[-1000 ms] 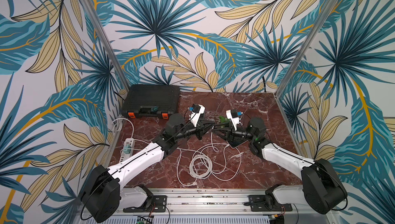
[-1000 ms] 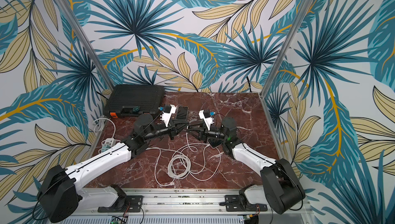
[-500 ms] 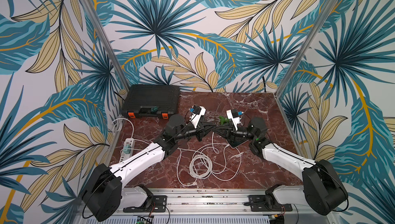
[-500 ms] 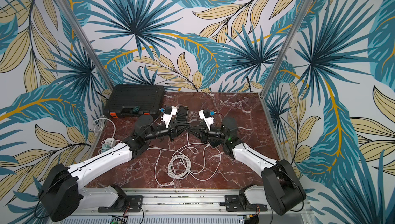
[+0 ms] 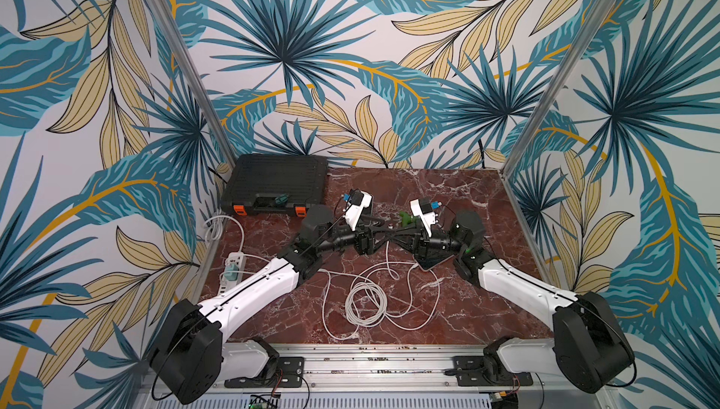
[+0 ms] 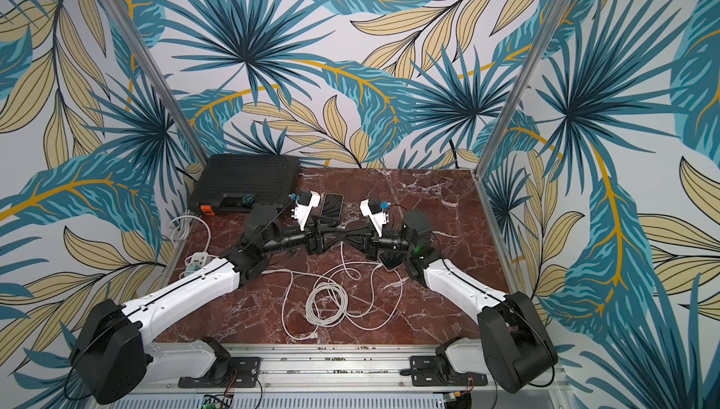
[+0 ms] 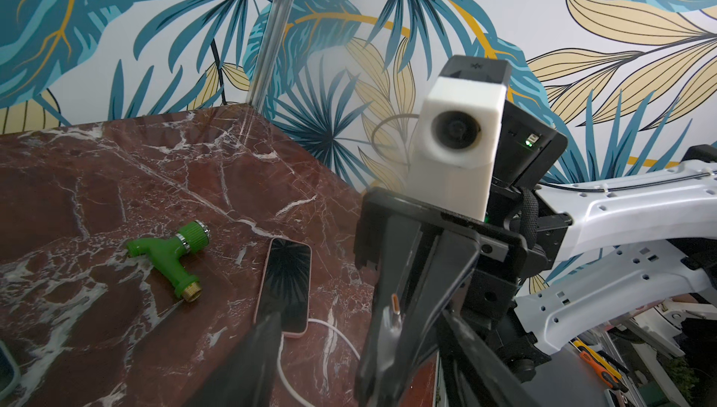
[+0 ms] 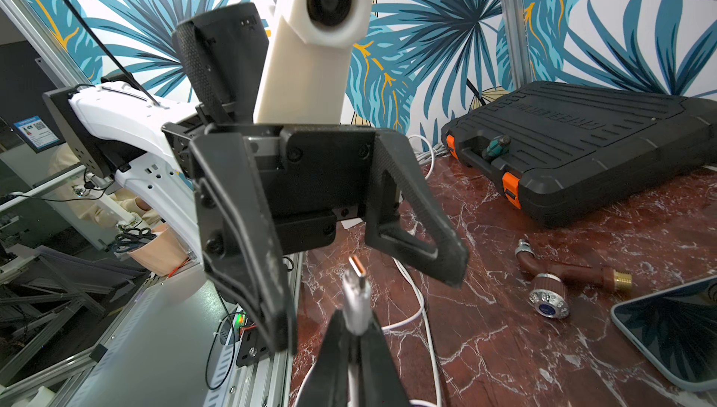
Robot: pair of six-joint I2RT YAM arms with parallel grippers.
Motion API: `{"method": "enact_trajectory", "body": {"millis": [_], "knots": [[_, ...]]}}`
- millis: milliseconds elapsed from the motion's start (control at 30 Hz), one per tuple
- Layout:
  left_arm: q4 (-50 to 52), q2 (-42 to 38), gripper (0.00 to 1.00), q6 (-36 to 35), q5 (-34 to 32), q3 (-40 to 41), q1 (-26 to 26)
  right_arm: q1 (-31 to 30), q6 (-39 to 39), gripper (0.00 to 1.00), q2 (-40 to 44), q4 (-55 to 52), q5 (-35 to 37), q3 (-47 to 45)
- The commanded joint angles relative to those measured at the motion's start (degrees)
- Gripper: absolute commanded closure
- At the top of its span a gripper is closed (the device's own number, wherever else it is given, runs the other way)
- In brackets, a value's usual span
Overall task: Plug the charging cable into the phone
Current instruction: Pick up the charging cable from the center of the board.
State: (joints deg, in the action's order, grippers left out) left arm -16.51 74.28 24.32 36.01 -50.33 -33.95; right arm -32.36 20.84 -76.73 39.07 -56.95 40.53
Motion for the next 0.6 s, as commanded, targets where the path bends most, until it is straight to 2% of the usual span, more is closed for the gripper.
{"method": "enact_trajectory", "body": {"millis": [0,200,400,567], "knots": [[5.94,0.68,0.37,-2.81,1.17,-4.13,0.48,-0.4,-2.32,1.0,0.71,-2.6,-1.01,1.01],[9.71,2.85,0.48,-3.47,4.81,-7.96,0.59,-0.53,-3.15,1.0,0.71,-3.94,-0.87,1.48],[18.88,3.75,0.49,-8.44,5.16,-11.11,0.56,-0.58,-3.99,1.0,1.06,-5.62,-0.71,2.09],[20.49,3.39,0.56,-8.8,4.44,-11.28,0.62,-0.58,-4.59,1.0,1.18,-6.31,-0.37,2.19]]}}
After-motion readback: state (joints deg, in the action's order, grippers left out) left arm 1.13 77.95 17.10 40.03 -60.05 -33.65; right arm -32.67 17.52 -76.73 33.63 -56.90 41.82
